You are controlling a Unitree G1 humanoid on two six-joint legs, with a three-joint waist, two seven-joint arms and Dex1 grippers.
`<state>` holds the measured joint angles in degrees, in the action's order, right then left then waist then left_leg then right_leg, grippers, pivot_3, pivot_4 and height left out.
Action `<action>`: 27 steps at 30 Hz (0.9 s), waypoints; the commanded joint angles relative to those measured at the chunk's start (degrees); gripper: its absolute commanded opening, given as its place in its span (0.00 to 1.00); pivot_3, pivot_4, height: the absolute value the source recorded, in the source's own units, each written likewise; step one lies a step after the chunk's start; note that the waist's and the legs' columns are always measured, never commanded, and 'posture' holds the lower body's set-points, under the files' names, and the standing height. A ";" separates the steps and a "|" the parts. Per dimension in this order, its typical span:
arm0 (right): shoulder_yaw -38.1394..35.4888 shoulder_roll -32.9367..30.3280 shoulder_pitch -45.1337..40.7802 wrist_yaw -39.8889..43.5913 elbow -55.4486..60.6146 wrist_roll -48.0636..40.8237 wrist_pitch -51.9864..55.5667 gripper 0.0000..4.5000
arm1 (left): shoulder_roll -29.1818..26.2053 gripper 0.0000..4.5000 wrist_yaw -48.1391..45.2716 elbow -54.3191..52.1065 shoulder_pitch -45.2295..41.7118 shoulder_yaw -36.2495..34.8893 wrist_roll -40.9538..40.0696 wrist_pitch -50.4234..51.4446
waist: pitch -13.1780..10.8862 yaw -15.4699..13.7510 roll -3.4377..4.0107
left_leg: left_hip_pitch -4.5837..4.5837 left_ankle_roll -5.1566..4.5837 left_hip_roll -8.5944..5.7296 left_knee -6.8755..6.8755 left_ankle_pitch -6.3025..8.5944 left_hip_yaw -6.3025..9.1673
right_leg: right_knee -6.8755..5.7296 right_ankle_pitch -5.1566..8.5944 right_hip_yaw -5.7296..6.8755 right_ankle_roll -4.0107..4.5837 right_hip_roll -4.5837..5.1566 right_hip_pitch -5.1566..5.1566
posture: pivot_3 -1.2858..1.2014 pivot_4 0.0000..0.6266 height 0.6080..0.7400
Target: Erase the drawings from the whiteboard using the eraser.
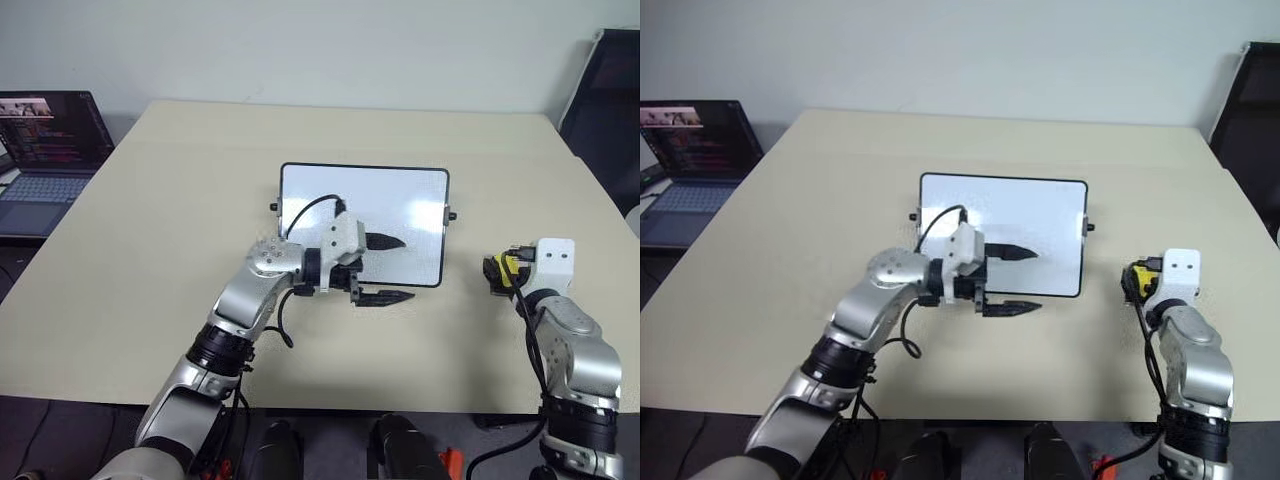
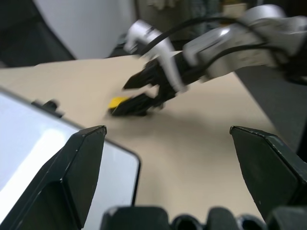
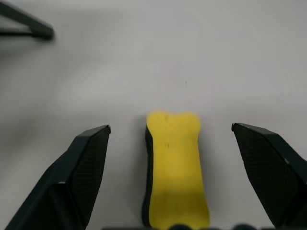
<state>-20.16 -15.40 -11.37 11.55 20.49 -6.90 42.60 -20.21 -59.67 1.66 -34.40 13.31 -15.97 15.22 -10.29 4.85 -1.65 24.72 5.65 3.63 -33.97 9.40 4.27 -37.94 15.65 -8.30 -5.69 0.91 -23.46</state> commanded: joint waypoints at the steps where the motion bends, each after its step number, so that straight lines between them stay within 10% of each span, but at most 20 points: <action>1: 3.80 0.72 5.73 3.18 16.33 -5.54 1.75 1.00 | -0.84 1.00 9.01 -6.13 4.59 -9.11 -2.59 3.89 | 0.02 0.16 0.04 | 0.00 0.00 0.03 0.03 0.00 0.02 | -0.01 0.01 0.01 0.00 -0.02 -0.01 | 0.52 0.24 1.00; 12: 12.75 9.03 24.31 0.79 14.16 -3.60 -22.25 1.00 | 7.18 1.00 40.45 -24.45 33.58 -25.44 2.43 6.50 | 0.09 -0.25 -0.15 | -0.07 0.03 0.03 -0.16 0.01 0.09 | 0.11 0.12 0.05 0.41 0.02 0.20 | 0.52 0.24 1.00; 27: 9.85 4.00 25.27 1.65 11.25 -3.44 -28.83 1.00 | 6.29 1.00 43.69 -22.77 32.64 -22.94 3.01 5.58 | 0.24 -0.40 -0.25 | -0.04 0.02 -0.07 -0.13 0.00 -0.13 | 0.70 0.00 -0.12 0.34 0.17 0.37 | 0.52 0.24 1.00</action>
<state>-9.90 -10.93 13.60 13.48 29.15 -10.16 14.11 -14.18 -16.75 -19.79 -1.61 -10.27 -13.35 21.75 -10.05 4.45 -1.90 24.73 5.66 3.57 -33.94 9.40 4.14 -37.22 15.65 -8.41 -5.38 1.06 -23.17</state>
